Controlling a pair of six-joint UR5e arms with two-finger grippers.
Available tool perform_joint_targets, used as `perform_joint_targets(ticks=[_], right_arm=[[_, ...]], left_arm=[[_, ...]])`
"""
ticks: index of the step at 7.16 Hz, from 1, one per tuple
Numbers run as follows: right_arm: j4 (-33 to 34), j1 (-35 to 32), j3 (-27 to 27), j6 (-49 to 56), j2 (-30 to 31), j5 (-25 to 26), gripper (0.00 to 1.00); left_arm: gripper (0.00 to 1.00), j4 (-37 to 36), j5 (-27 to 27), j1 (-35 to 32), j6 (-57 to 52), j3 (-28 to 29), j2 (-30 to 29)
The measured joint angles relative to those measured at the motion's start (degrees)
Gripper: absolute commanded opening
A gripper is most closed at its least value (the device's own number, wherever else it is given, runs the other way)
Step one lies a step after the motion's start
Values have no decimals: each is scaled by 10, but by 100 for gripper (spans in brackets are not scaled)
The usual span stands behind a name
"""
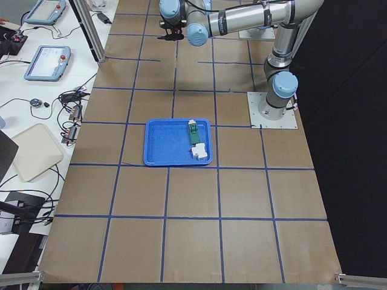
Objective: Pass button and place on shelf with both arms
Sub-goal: 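Carry the button toward the table center while the right gripper descends to meet it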
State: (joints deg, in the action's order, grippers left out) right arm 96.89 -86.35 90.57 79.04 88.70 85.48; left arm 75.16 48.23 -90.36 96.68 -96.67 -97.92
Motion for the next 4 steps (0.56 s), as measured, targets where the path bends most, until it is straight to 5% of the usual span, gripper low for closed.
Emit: perform_joint_targets(ticks=[4], right_arm=[[9,-30,2,108,-1,-21,100]], left_arm=[[0,-98,0,-86,134,-5,-9]])
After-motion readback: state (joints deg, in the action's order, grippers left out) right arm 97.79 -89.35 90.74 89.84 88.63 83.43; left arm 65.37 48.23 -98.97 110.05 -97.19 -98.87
